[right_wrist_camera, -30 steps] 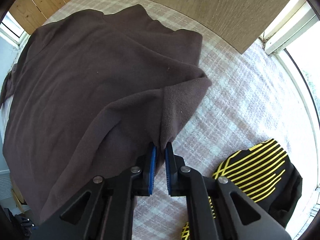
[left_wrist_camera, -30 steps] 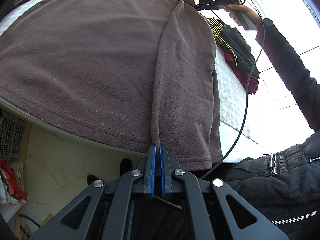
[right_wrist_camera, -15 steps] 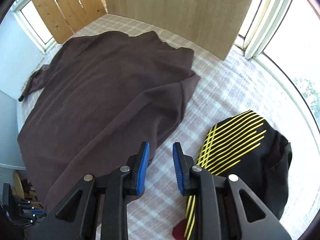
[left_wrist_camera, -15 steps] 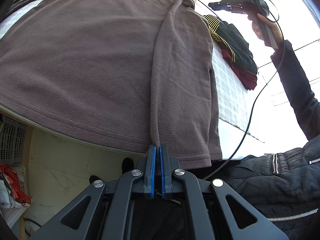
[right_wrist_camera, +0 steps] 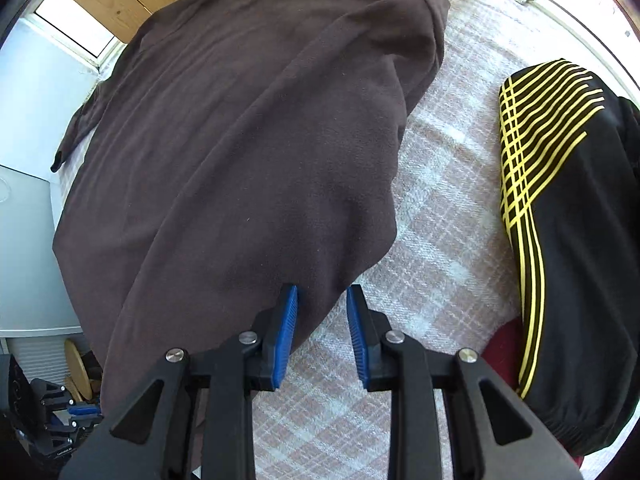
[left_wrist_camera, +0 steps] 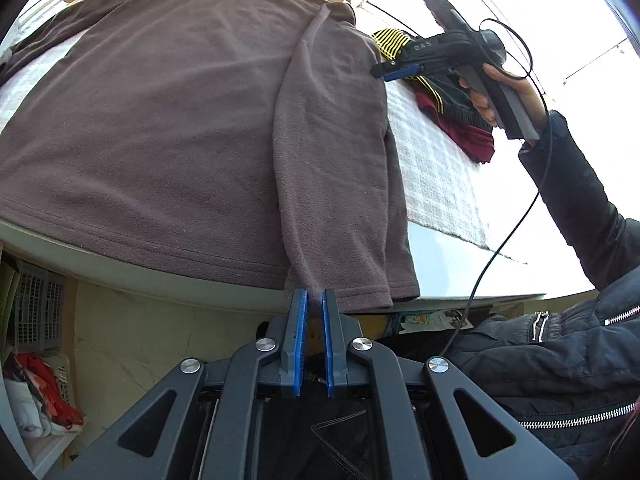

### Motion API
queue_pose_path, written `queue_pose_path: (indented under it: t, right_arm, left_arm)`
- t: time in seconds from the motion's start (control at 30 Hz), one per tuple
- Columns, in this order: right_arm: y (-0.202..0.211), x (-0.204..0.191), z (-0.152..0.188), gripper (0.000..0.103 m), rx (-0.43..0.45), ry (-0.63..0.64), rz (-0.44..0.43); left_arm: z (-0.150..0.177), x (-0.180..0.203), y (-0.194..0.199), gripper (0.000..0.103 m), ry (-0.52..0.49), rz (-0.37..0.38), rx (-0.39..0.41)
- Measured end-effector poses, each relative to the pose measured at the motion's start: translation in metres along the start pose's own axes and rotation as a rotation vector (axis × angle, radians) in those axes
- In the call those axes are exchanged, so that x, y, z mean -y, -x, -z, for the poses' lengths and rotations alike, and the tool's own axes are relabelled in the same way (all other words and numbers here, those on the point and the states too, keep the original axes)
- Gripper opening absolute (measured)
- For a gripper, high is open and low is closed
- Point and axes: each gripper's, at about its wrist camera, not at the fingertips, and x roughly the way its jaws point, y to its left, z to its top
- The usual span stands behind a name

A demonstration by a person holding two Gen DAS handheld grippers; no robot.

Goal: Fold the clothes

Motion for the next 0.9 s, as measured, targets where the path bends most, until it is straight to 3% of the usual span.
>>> queue_pose_path:
  t: [0.07,0.2,0.3,0.4,0.47,0.53,0.77,0.9]
  right_arm:
    - [-0.004,-0.004,0.001,0.025,-0.004,0.019,0.005]
    - [-0.002,-0.004,0.004,0.024,0.006,0.039,0.073]
    - [0.004,-0.002,0.007,0.024,-0.006,0.025,0.069]
    - [0.024,0.004,0.01,0.025,0.032,0.004,0.035]
    - [0.041,0.012,0.01,0.03,0.077,-0.013,0.039]
    - [0.052,0.021,0.009,0.038,0.11,-0.027,0.068]
    - [0.063,0.051,0.011,0.039,0.105,-0.065,0.056]
    - [0.068,0.07,0.016,0.039,0.095,-0.062,0.054]
  left_arm:
    - [0.002,0.004,-0.001,0.016,-0.015,-0.016,-0.01]
    - [0.005,-0.003,0.005,0.016,0.011,-0.049,-0.008]
    - [0.002,0.009,0.013,0.017,-0.018,-0.024,0.02]
    - [-0.007,0.035,0.011,0.029,-0.079,0.014,0.047]
    - [-0.012,0.054,-0.001,0.033,-0.137,0.012,0.05]
    - [-0.014,0.073,-0.018,0.033,-0.22,-0.038,0.029]
    - [-0.007,0.122,-0.069,0.033,-0.503,-0.164,-0.058]
    - [-0.003,0.13,-0.086,0.033,-0.569,-0.214,-0.08]
